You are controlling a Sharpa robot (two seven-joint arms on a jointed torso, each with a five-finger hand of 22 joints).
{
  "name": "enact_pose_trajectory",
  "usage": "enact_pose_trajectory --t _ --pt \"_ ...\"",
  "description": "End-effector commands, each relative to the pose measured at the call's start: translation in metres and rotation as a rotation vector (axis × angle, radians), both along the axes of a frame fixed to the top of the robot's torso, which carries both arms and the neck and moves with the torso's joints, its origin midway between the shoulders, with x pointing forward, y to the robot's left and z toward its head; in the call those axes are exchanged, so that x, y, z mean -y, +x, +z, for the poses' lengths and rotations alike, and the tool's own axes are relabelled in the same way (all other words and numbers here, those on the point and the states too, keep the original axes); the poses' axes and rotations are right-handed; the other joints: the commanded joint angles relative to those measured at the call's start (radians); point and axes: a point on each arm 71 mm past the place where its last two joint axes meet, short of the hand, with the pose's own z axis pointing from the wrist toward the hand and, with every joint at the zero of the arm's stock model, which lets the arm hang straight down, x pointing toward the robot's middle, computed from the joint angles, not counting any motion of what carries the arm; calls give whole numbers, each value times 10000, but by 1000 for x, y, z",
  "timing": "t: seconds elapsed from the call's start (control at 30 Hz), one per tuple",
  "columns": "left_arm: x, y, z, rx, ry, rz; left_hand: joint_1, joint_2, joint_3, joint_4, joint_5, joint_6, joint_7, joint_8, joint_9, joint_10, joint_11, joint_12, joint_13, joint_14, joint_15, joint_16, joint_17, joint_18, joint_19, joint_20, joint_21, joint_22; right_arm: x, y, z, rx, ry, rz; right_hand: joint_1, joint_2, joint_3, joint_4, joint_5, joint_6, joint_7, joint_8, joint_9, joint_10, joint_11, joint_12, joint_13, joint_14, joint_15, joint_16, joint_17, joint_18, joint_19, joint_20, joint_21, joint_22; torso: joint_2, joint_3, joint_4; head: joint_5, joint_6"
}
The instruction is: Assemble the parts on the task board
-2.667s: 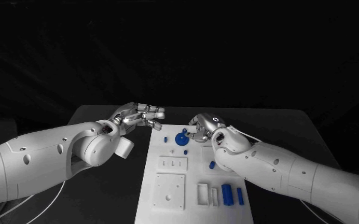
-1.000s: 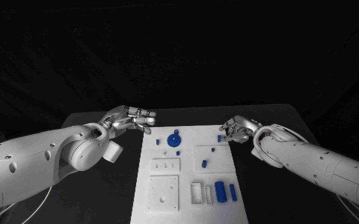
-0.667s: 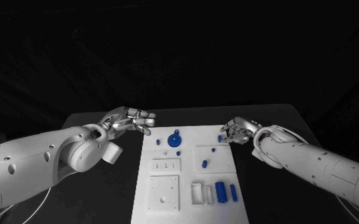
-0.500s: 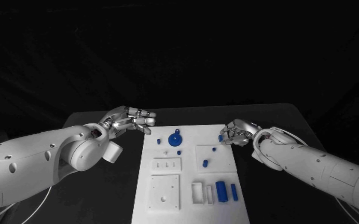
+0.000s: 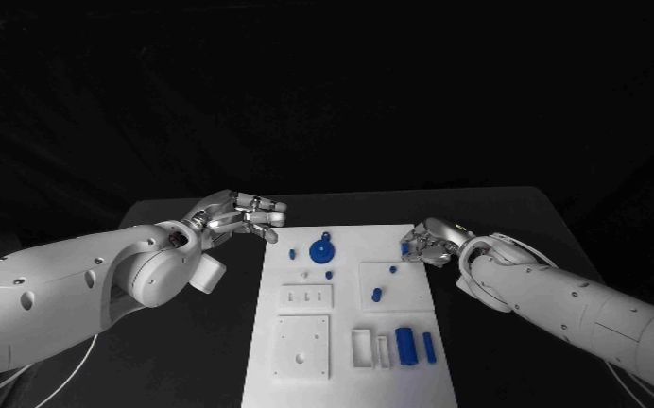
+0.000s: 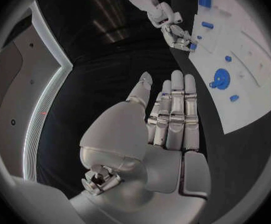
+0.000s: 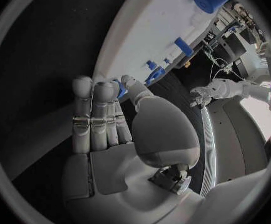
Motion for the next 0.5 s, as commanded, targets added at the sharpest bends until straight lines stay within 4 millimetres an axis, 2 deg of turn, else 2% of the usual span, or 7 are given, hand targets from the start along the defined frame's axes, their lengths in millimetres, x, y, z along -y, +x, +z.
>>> enact_pose_trajectory --t 0.03,0.37,0.47,0.5 --pt "2 -1 1 19 -17 -93 -13 74 -14 -32 13 -10 -16 6 15 -30 24 -2 12 -66 17 -51 6 -111 -64 4 38 -15 -2 0 -2 36 -70 -33 -126 20 220 -33 -162 123 -9 -16 6 -35 -43 -6 21 -30 -7 67 13 78 9 -43 68 615 -7 7 -11 8 -26" --pt "1 -1 0 2 -9 -91 -18 81 -17 -21 16 -15 -13 6 15 -65 33 -6 11 -64 21 -62 3 -108 -65 7 37 -21 -2 1 -2 139 -11 -155 -310 100 1233 -108 -976 429 -80 -17 7 -49 -83 34 76 -28 -40 92 43 65 5 -71 221 632 -23 4 -18 -2 -46" --pt "1 -1 0 -10 -4 -95 -28 85 -21 -7 15 -20 -9 5 14 -87 41 -6 11 -64 25 -70 1 -106 -66 12 35 -27 -2 2 -2 195 23 -247 -347 130 1513 -80 -1151 682 -139 -18 9 -52 -112 54 101 -27 -57 115 69 54 13 -86 314 648 -21 7 -24 1 -43" --pt "1 -1 0 -14 -3 -98 -28 85 -21 -7 15 -20 -9 5 14 -87 41 -6 11 -64 25 -70 1 -106 -66 12 35 -27 -1 2 -2 212 29 -275 -324 187 1649 -77 -1324 773 -160 -11 16 -57 -123 55 106 -32 -64 121 79 50 15 -93 347 654 -21 7 -24 1 -43"
